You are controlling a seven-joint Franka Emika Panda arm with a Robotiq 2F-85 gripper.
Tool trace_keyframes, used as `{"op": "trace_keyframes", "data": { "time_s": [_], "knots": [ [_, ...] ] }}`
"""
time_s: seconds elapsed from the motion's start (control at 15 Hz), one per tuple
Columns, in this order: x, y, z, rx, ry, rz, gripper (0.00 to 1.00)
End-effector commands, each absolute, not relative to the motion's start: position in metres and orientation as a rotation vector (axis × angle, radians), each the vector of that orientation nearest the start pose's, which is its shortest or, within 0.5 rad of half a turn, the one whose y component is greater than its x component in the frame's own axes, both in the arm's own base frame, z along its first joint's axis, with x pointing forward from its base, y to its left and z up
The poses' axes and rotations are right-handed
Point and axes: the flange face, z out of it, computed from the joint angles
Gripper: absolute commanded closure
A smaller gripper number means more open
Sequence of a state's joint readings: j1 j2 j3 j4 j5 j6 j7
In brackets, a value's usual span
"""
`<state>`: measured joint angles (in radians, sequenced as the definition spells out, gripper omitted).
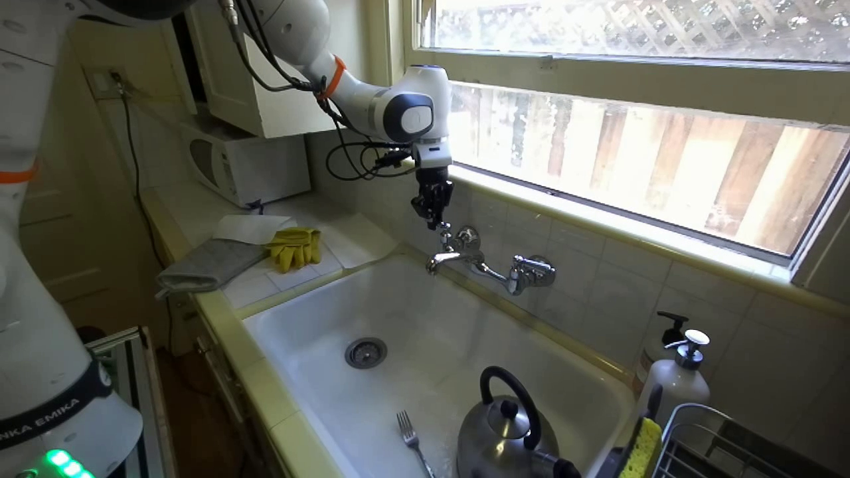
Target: Close the tap
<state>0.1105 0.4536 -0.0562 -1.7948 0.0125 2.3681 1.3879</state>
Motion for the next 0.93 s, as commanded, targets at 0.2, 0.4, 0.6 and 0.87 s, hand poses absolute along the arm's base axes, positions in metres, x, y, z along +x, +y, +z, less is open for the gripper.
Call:
{"op": "trace_keyframes", "data": {
  "time_s": [0.2,0.4,0.6,0.87],
  "knots": [
    [0.669,0.035,0.310,-2.291,2.078,-0.119,0.94],
    [0.672,0.036,0.310,-2.194,2.188,-0.116,0.94],
    [0.674,0.037,0.310,-2.121,2.256,-0.118,0.94],
    [0.674,0.036,0.310,-2.098,2.256,-0.115,0.94]
  ]
}}
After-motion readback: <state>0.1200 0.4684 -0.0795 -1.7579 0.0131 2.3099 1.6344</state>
